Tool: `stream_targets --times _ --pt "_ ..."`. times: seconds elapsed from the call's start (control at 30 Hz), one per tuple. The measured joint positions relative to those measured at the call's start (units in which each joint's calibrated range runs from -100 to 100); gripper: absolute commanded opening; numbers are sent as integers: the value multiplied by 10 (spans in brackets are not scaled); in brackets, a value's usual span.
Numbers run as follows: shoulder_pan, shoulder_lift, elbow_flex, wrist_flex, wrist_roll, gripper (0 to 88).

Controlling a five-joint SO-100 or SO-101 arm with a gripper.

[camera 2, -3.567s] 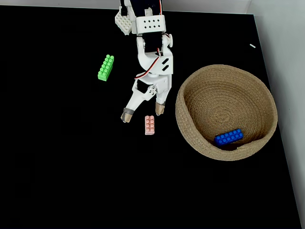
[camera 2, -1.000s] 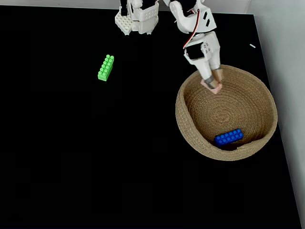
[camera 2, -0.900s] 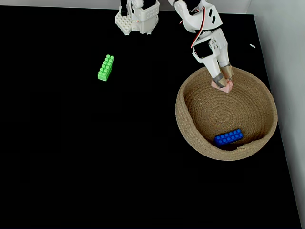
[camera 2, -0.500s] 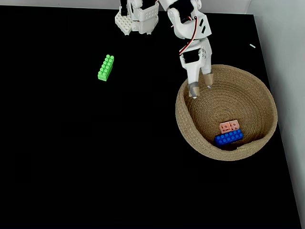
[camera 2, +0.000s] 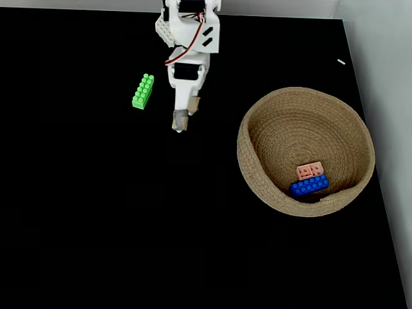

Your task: Place the lego blocks in the tray

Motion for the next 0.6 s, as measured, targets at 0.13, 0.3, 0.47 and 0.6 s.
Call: stream_targets --times 0.13,0.3,0.47,0.6 --pt "80 9 -17 76 108 487" --pt "198 42 -17 116 256 442" --pt "297 105 -36 188 385 436" --pt "324 154 -70 206 437 444"
